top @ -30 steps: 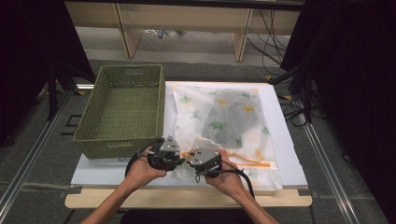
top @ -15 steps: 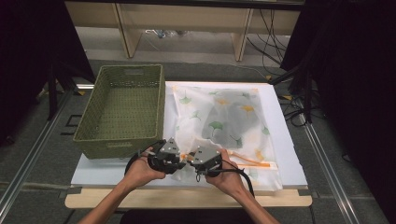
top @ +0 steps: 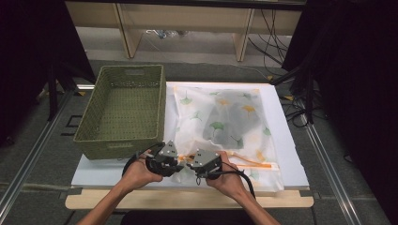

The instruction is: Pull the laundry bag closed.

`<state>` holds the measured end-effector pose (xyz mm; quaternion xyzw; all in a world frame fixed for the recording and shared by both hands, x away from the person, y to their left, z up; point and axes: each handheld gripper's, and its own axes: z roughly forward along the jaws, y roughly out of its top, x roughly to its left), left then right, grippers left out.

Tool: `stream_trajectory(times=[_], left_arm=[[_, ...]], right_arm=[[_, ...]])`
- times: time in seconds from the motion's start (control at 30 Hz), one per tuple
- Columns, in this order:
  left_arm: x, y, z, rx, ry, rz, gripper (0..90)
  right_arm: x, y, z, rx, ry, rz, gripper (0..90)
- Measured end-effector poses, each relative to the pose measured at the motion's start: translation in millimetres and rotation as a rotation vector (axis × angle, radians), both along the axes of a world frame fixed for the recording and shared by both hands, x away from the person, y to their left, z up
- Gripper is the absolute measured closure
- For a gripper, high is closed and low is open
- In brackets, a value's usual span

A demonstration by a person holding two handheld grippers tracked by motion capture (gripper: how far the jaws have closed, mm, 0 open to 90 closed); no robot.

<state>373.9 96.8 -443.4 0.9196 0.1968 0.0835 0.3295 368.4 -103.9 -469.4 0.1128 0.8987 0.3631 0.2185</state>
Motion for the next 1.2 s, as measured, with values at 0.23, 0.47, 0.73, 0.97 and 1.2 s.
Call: stream_trajectory(times=[0.23,0.47,0.73,0.97,1.2], left_arm=[[-1.1,-3.2,-2.0,-0.023,0.002,0.03,84.4],[-0.4,-3.4,-0.6,0.005,0.001,0.001,85.0],[-0.2,-4.2,-1.2,0.01,0.002,-0.004,85.0],[-0.6,-4.5,-2.7,0.017,-0.006,-0.003,84.9],[-1.2,-5.3,-3.7,0.024,0.0,0.003,83.0]], right_arm=[[-0.9,0.6,3.5,0.029,-0.02,0.002,70.5],[-1.7,-1.7,8.6,0.051,-0.031,0.018,82.3],[-1.8,-4.2,13.5,0.09,-0.019,0.03,88.7],[2.3,-6.3,15.4,0.152,0.041,0.024,90.0],[6.2,-7.5,16.6,0.193,0.085,0.007,90.0]])
